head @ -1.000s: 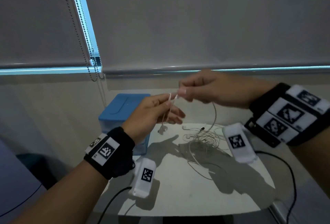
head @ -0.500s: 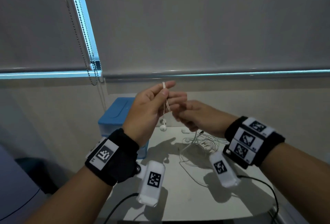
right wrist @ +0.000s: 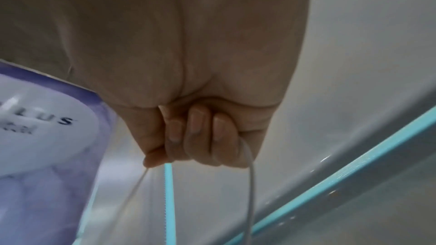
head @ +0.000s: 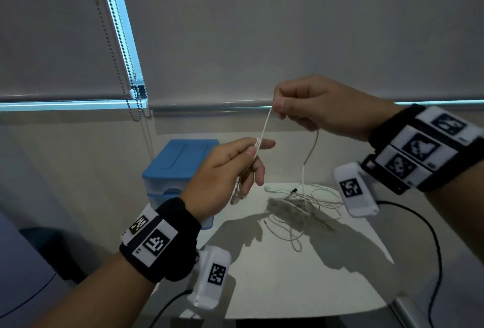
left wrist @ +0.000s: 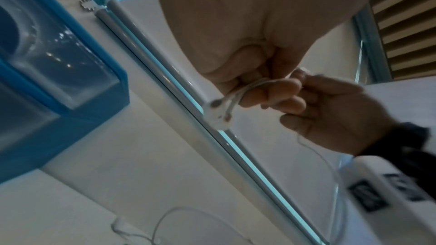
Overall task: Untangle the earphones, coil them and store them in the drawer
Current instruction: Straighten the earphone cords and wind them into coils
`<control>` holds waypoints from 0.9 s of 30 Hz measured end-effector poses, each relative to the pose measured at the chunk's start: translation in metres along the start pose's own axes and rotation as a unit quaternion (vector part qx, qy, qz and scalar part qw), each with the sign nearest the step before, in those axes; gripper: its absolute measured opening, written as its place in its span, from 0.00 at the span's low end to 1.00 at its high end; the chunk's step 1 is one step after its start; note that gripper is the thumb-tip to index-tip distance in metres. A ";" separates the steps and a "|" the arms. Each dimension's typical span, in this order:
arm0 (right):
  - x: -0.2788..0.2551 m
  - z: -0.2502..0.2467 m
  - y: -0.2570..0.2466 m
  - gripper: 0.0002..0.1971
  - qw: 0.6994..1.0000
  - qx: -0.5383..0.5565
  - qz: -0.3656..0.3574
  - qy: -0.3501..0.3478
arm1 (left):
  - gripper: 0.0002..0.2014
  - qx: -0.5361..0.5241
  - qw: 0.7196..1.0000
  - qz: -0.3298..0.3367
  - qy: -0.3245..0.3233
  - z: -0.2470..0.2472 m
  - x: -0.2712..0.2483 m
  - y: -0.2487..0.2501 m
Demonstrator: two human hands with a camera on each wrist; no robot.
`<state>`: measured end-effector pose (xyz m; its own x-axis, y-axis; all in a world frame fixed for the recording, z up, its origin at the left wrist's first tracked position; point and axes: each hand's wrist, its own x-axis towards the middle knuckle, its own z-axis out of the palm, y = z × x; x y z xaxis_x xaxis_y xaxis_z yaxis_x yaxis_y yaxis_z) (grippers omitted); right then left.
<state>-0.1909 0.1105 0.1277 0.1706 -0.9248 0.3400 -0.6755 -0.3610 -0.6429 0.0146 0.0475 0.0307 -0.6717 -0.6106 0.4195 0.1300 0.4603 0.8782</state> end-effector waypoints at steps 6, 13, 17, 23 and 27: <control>0.010 0.027 0.045 0.14 0.997 0.030 0.077 0.010 | 0.17 -0.103 0.994 0.032 0.004 -0.001 0.006 0.016; -0.020 0.070 0.032 0.17 0.981 0.053 0.061 -0.177 | 0.19 -0.143 0.983 0.031 0.108 -0.010 0.017 0.012; -0.021 0.049 0.008 0.16 0.981 -0.001 0.034 -0.192 | 0.19 -0.027 0.994 0.030 0.099 -0.010 0.015 0.009; -0.002 0.004 0.001 0.15 0.998 -0.007 0.002 -0.063 | 0.16 0.035 0.999 0.023 0.013 -0.003 0.007 0.012; 0.011 0.005 0.018 0.14 1.000 0.011 0.012 -0.005 | 0.17 -0.019 1.000 0.012 -0.019 -0.001 0.008 0.017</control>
<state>-0.1980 0.0932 0.1167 0.1609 -0.9344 0.3179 -0.6629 -0.3409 -0.6666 0.0124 0.0499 0.0487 -0.6957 -0.5734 0.4328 0.1748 0.4492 0.8762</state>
